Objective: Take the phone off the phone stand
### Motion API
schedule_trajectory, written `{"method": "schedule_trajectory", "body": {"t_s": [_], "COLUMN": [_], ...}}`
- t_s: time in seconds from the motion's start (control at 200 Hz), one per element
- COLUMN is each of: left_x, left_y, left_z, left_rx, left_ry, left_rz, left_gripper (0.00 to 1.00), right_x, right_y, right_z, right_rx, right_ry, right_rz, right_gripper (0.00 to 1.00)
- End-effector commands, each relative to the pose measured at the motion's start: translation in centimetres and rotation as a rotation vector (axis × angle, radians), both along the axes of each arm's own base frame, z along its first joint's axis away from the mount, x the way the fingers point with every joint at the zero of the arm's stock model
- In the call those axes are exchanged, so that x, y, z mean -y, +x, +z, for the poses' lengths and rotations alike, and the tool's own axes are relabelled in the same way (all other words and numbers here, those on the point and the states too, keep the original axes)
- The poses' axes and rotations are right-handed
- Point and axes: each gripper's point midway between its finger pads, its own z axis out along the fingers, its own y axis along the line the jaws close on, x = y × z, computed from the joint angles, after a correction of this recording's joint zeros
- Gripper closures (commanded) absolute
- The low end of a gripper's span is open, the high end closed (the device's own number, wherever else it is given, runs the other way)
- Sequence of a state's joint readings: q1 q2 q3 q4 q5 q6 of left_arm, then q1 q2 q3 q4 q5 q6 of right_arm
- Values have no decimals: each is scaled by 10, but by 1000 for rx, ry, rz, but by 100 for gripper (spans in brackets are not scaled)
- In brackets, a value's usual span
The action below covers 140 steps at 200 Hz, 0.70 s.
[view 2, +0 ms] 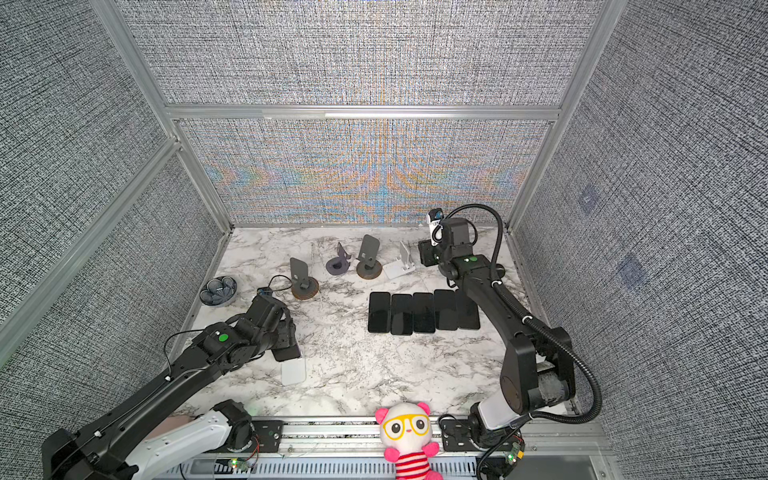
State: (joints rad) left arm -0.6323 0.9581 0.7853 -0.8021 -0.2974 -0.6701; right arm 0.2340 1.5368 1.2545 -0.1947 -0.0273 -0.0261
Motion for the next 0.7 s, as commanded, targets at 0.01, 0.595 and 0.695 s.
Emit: {"method": "schedule_trajectory", "body": {"t_s": [0.01, 0.595, 0.695], "left_x": [1, 40, 67], "left_y": [2, 23, 37], "left_z": [3, 60, 76], "left_rx": [7, 33, 36], "left_ry": [-10, -78, -124], "left_rz": [7, -147, -238], "left_gripper": [33, 38, 38], "right_x": [1, -43, -68], "right_y": [2, -45, -82], "right_z": [5, 12, 9], "right_rx": [21, -77, -139], "right_ry": [2, 128, 166], "right_rz": [2, 301, 456], "right_gripper": [39, 40, 40]}}
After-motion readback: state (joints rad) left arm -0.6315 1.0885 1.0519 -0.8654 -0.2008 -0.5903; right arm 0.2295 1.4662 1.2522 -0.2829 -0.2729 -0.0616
